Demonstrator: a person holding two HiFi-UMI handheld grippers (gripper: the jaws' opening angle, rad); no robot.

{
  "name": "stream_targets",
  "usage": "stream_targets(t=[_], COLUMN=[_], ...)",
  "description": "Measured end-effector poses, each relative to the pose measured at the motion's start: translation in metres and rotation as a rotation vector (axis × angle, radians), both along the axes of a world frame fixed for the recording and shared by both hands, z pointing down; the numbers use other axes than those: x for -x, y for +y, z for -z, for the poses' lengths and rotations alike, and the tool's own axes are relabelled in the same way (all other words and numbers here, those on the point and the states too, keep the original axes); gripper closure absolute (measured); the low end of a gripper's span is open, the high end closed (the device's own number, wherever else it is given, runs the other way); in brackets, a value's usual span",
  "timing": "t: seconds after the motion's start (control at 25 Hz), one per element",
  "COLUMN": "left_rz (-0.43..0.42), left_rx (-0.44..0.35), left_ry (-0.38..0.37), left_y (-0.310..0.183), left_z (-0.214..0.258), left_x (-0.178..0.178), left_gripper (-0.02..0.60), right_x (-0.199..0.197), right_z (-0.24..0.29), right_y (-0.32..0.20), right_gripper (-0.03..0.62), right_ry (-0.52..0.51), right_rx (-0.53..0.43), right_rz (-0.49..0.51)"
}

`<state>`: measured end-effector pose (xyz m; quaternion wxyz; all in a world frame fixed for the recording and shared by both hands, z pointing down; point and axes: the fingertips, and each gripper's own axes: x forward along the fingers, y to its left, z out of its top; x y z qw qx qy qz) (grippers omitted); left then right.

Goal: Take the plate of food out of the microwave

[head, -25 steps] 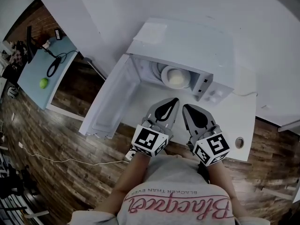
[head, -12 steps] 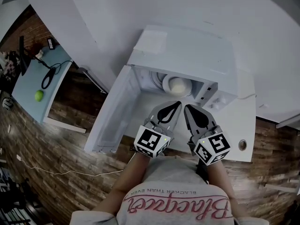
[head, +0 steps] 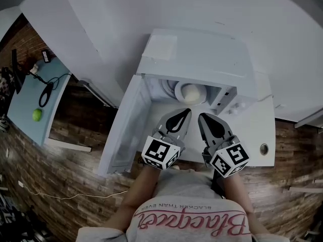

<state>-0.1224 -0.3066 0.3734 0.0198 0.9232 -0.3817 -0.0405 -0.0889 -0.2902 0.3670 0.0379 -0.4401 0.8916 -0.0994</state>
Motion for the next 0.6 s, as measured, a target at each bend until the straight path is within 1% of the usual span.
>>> stream_targets(t=[0.12, 0.2, 0.32, 0.52, 0.56, 0.6], left_rz=[0.014, 0.023, 0.033, 0.030, 0.027, 0.025], left_rx=[0.009, 0.021, 0.034, 0.028, 0.028, 0.029], left_ry=[0.001, 0.003, 0.011, 0.005, -0.003, -0.013], left_y=[0.000, 0.002, 0.003, 0.003, 0.003, 0.004], left_z=[-0.005, -0.009, -0.012, -0.014, -0.015, -0.018], left_x=[0.007, 0.013, 0.020, 0.020, 0.020, 0.019], left_gripper=[0.577, 0.577, 0.577, 0.577, 0.577, 0.577], right_x=[0.002, 0.002, 0.001, -0.001, 0.000, 0.003], right_z=[-0.006, -0.011, -0.014, -0.020, -0.023, -0.027], right_y=[0.000, -0.001, -0.002, -0.006, -0.007, -0.008], right_gripper=[0.580, 0.580, 0.579, 0.577, 0.566, 0.533], right_ry=[0.006, 0.024, 0.021, 0.023, 0.027, 0.035], right_rx=[0.030, 0.048, 0.065, 0.089, 0.100, 0.115], right_rz=[0.001, -0.015, -0.034, -0.050, -0.042, -0.030])
